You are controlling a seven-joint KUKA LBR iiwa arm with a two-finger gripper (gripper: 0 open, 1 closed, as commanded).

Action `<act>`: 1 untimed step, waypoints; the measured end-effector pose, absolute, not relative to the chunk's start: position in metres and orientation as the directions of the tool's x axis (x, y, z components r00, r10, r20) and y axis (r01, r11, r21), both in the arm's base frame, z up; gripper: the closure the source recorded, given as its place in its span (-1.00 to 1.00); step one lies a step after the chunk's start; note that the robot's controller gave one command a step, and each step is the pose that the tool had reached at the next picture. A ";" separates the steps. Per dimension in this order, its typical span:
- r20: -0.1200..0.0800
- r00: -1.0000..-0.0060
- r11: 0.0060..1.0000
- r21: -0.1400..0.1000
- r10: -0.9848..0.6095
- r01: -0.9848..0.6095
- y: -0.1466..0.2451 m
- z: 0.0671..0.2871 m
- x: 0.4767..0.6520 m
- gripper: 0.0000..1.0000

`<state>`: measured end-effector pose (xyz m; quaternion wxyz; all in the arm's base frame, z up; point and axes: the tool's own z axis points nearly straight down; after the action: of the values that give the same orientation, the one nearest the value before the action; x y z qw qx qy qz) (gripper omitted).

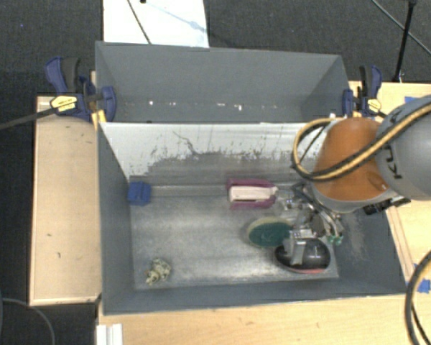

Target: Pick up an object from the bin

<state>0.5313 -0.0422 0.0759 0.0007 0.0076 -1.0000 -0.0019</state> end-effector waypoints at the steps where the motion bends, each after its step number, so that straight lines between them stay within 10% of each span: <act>1: -0.009 -1.000 1.000 0.001 -0.019 -0.019 -0.042 0.079 0.534 1.00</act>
Offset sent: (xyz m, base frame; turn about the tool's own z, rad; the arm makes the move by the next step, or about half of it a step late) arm 0.0000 0.0000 0.0000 0.0000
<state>0.5338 -0.0425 0.0786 -0.0046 0.0096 -0.9999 -0.0007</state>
